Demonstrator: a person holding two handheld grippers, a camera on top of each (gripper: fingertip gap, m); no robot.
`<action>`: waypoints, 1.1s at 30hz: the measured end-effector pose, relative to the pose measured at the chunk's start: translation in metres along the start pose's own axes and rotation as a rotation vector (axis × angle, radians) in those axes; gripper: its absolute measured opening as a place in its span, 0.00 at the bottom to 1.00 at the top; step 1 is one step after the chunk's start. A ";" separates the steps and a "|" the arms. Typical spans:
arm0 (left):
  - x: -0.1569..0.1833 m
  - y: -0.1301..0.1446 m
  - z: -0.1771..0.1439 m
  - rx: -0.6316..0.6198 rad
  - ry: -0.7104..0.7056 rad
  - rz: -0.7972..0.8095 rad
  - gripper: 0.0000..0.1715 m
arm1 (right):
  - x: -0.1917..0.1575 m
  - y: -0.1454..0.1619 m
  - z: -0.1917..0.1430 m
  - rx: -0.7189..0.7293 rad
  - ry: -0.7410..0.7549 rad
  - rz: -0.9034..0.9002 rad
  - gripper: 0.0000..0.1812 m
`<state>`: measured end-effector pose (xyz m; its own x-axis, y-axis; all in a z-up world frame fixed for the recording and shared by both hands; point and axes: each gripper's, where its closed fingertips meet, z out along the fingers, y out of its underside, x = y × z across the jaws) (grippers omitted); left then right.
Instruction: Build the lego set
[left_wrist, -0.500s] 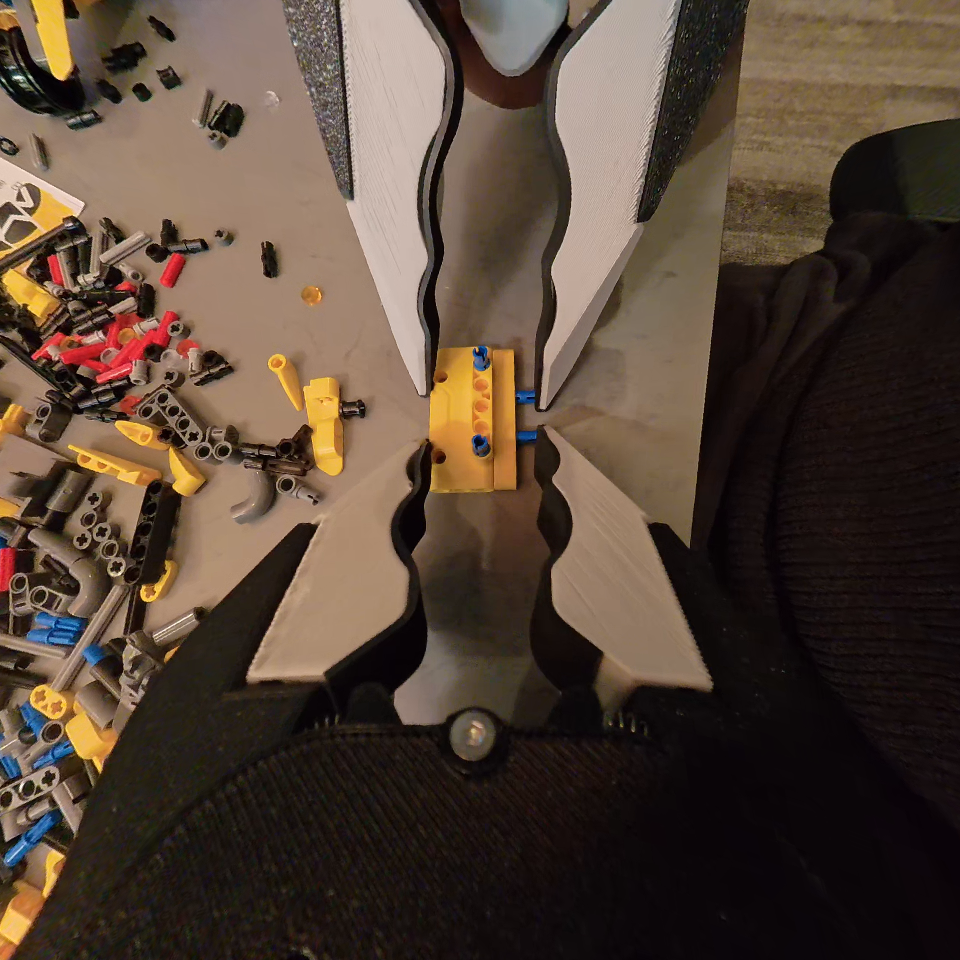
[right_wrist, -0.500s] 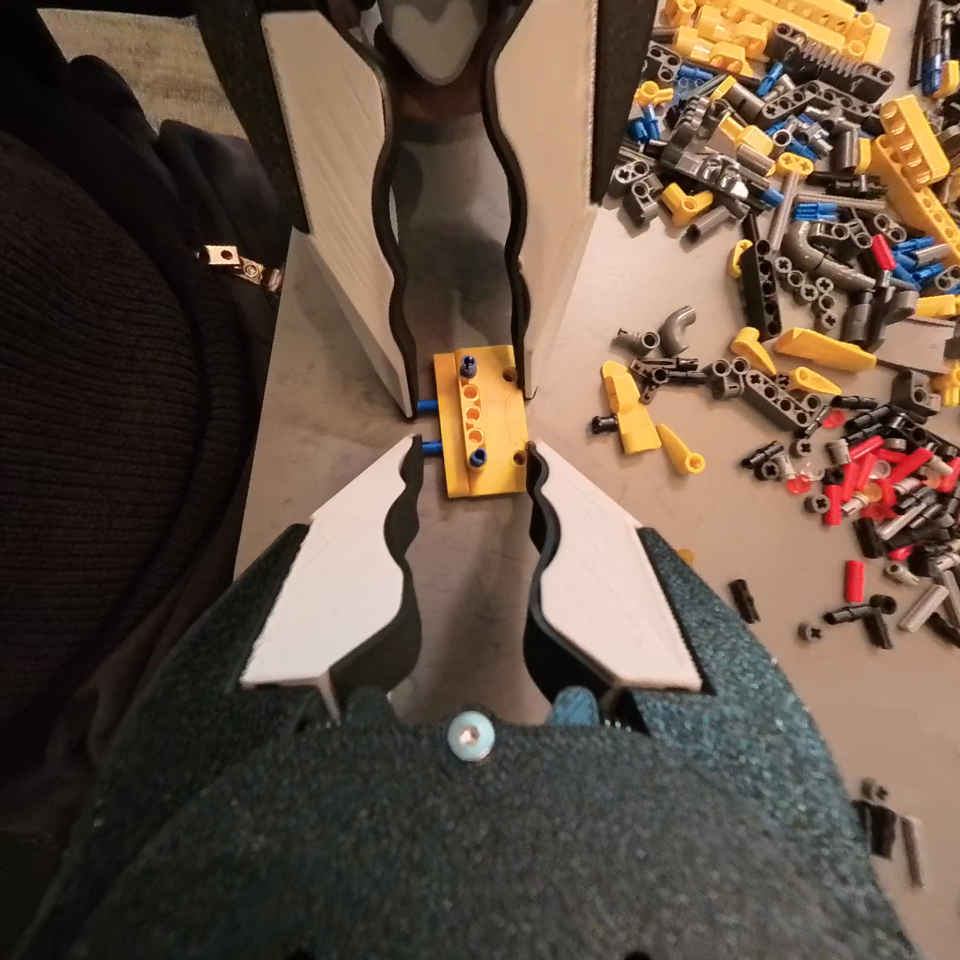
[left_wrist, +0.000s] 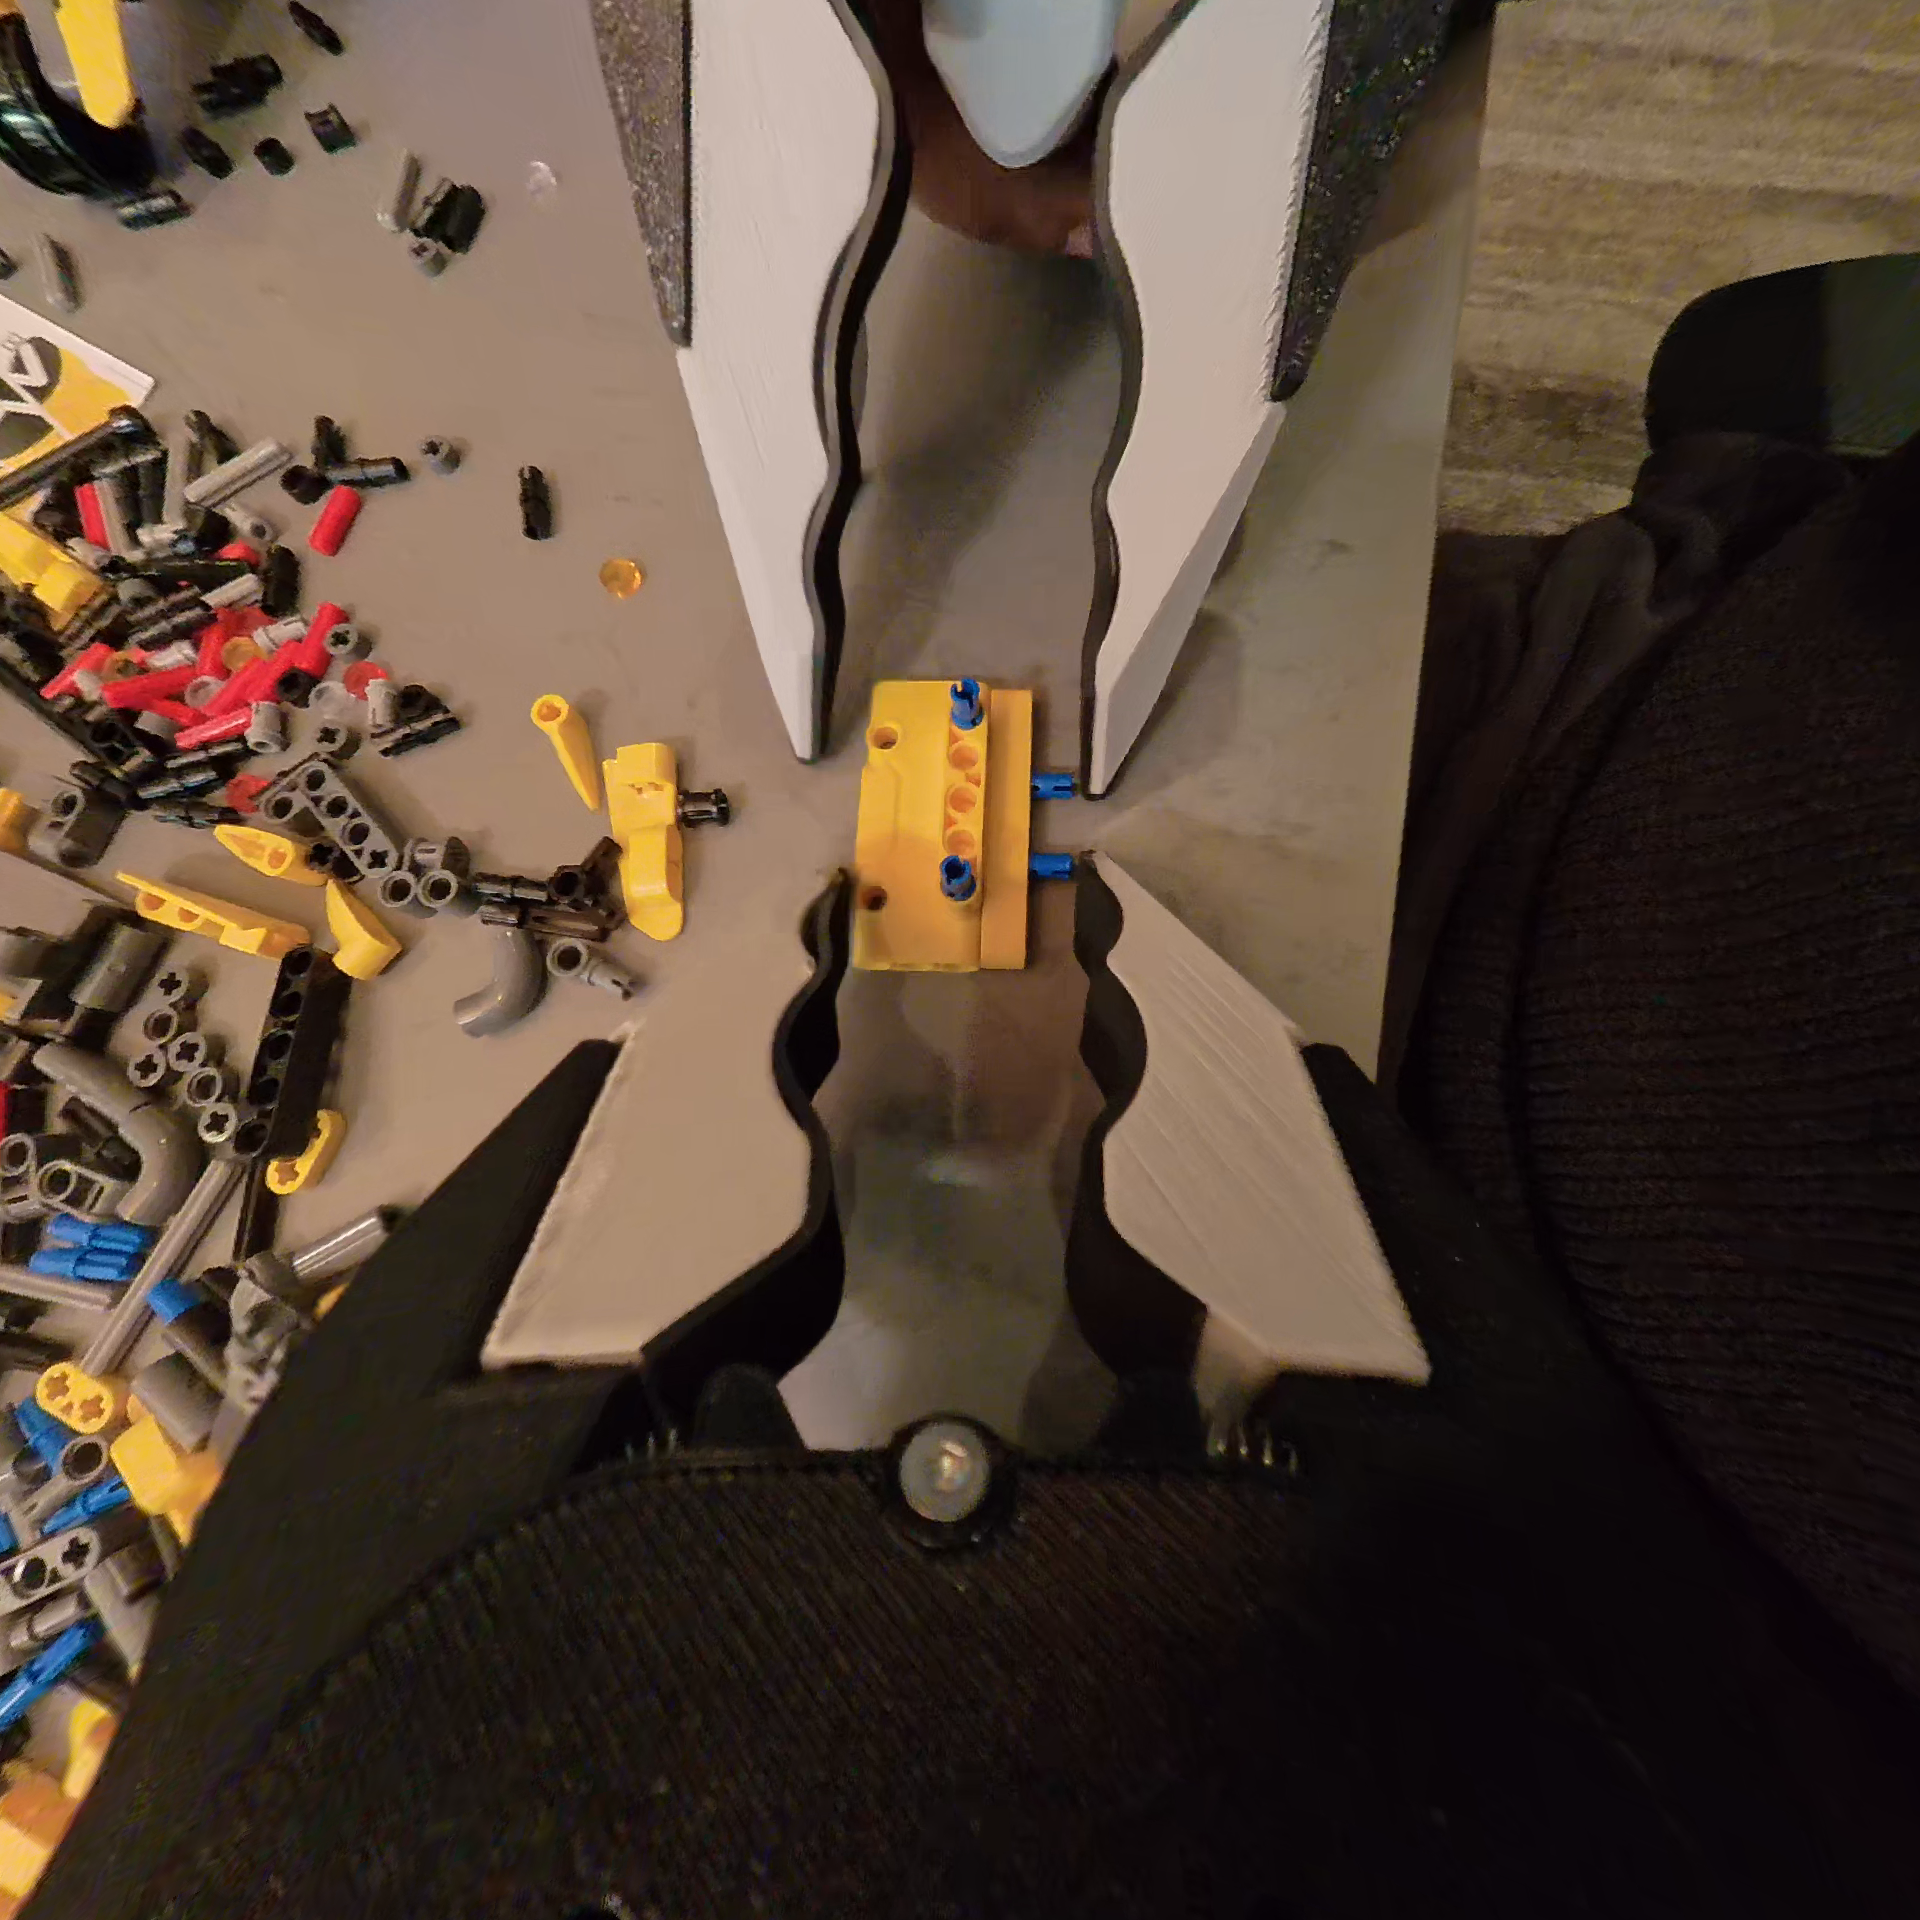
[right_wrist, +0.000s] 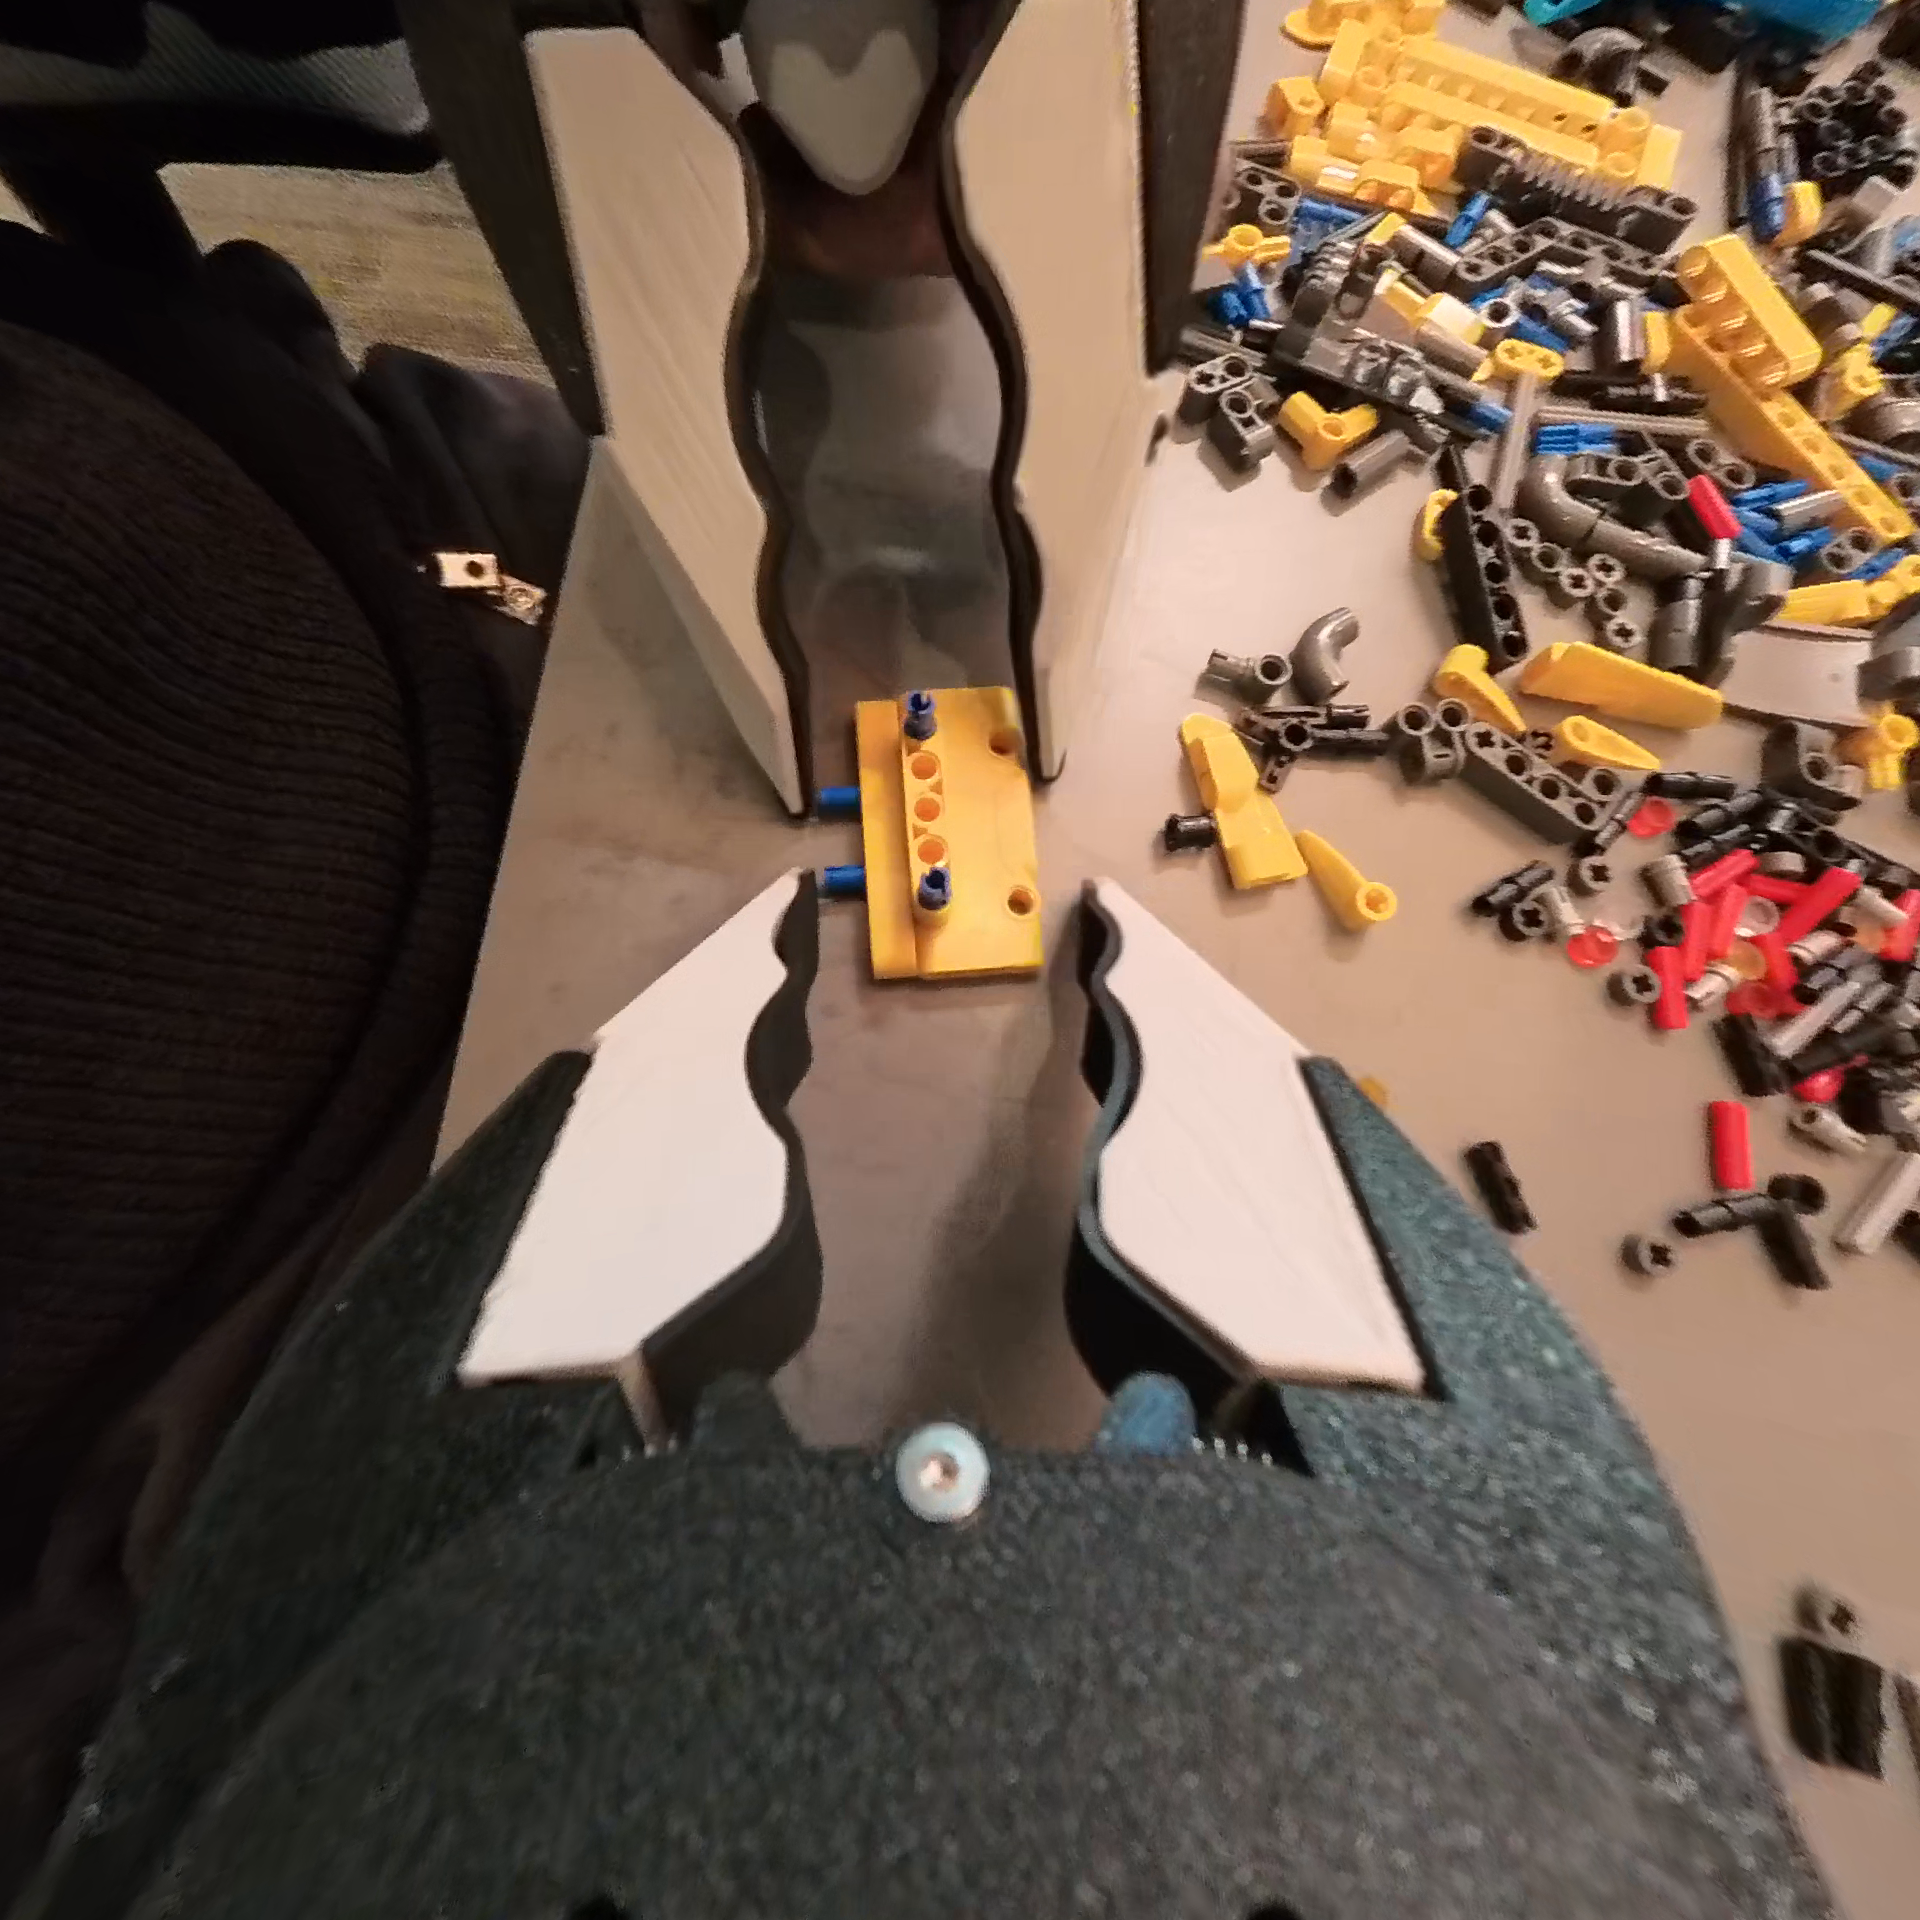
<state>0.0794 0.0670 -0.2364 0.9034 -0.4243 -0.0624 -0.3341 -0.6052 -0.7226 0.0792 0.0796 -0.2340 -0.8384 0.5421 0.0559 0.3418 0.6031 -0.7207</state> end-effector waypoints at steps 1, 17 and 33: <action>0.001 0.000 0.000 -0.001 0.006 0.000 0.23 | -0.002 0.000 0.001 0.000 -0.017 0.000 0.26; 0.006 -0.002 -0.001 -0.013 0.067 -0.063 0.40 | 0.001 -0.003 -0.003 0.010 0.011 -0.010 0.39; -0.079 -0.065 -0.012 0.343 -0.107 -0.213 0.53 | 0.086 -0.050 -0.073 0.569 0.198 0.243 0.42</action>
<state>0.0268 0.1317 -0.1757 0.9715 -0.2304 0.0547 -0.0444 -0.4043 -0.9136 0.0209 0.1385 -0.1431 -0.6531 0.7542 -0.0680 0.1879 0.0744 -0.9794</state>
